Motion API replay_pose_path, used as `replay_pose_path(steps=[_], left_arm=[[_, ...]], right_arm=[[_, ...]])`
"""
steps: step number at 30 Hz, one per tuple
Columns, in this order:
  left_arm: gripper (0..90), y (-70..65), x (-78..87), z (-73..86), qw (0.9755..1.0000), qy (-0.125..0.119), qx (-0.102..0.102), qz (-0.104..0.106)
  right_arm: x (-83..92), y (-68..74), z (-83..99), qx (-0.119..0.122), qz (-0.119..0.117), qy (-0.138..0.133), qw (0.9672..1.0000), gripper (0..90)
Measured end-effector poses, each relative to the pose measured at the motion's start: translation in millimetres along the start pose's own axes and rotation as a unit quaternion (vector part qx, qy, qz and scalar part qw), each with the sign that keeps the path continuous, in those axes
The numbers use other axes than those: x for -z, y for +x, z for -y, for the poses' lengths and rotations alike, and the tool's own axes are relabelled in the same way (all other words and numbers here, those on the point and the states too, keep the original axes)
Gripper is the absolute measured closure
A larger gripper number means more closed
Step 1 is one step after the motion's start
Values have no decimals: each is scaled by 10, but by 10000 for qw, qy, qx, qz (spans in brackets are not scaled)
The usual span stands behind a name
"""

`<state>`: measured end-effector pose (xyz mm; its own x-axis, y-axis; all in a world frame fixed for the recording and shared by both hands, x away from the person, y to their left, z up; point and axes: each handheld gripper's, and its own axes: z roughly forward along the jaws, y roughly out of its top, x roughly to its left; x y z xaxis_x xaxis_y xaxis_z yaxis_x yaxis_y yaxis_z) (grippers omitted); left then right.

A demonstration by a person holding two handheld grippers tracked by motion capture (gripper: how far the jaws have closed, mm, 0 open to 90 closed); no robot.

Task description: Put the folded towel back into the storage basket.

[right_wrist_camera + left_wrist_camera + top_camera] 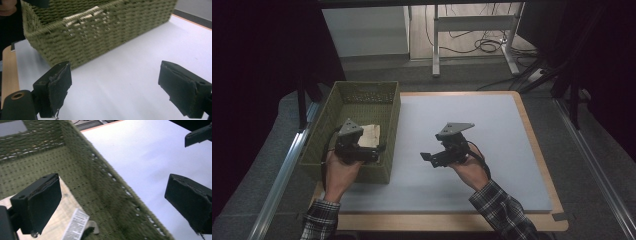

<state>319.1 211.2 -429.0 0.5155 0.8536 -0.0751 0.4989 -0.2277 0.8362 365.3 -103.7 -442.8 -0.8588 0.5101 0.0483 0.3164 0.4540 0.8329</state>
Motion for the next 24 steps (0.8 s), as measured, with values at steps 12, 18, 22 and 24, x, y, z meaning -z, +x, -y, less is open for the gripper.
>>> replay_pose_path(steps=[12,18,22,24], left_arm=[[2,-390,-157,27,9994,-168,-195,241],[1,-611,-219,18,9983,-231,-393,376],[1,-840,-302,31,9963,-277,-573,586],[1,-931,-333,39,9952,-296,-633,684]], right_arm=[[393,-128,293,-68,264,-32,9996,109],[601,-170,456,-111,400,-68,9991,102],[717,-206,593,-128,468,16,9988,92],[770,-217,664,-141,531,55,9985,87]])
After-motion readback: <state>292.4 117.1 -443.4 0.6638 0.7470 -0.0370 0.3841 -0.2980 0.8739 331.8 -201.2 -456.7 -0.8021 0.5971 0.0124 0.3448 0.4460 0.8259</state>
